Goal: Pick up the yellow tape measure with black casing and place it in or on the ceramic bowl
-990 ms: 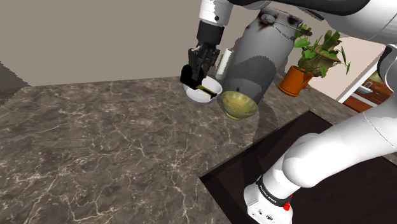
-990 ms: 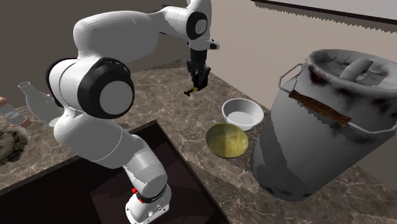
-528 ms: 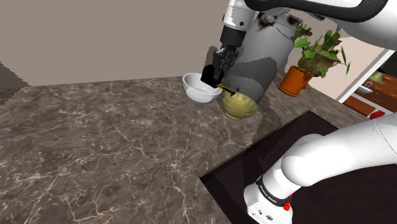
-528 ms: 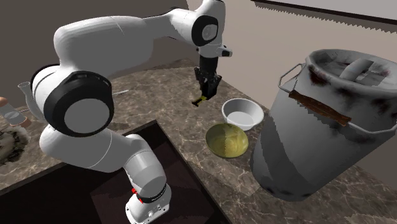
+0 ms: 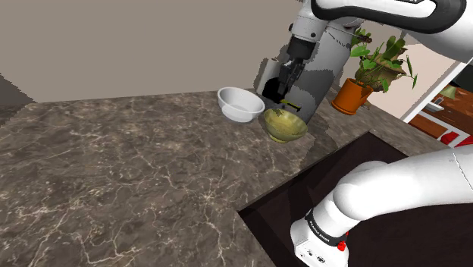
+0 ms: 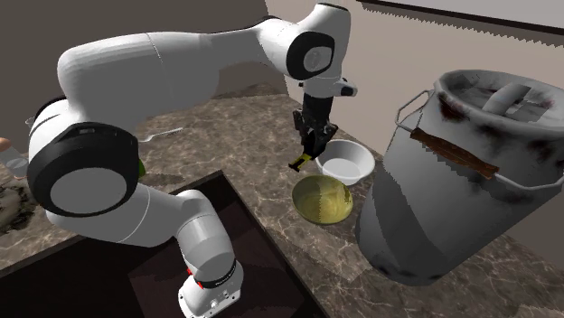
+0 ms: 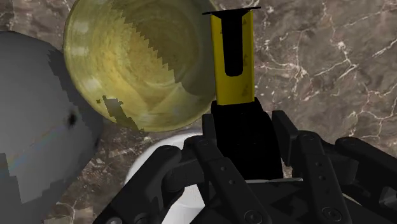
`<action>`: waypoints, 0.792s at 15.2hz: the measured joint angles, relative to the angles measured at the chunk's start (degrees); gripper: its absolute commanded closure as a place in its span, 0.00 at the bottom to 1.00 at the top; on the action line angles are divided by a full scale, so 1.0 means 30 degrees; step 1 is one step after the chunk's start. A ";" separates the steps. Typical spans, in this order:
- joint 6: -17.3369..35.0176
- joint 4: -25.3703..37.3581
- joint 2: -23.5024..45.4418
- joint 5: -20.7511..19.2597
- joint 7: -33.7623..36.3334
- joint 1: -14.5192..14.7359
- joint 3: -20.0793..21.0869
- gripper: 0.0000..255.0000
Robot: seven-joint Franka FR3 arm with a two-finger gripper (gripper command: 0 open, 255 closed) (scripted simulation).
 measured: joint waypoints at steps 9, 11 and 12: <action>0.0487 -0.0928 -0.0485 -0.1352 -0.2883 -0.1019 -0.2261 1.00; 0.0997 -0.1514 -0.0561 -0.1384 -0.2909 -0.1038 -0.2305 1.00; 0.1283 -0.1794 -0.0551 -0.1377 -0.2873 -0.1029 -0.2291 1.00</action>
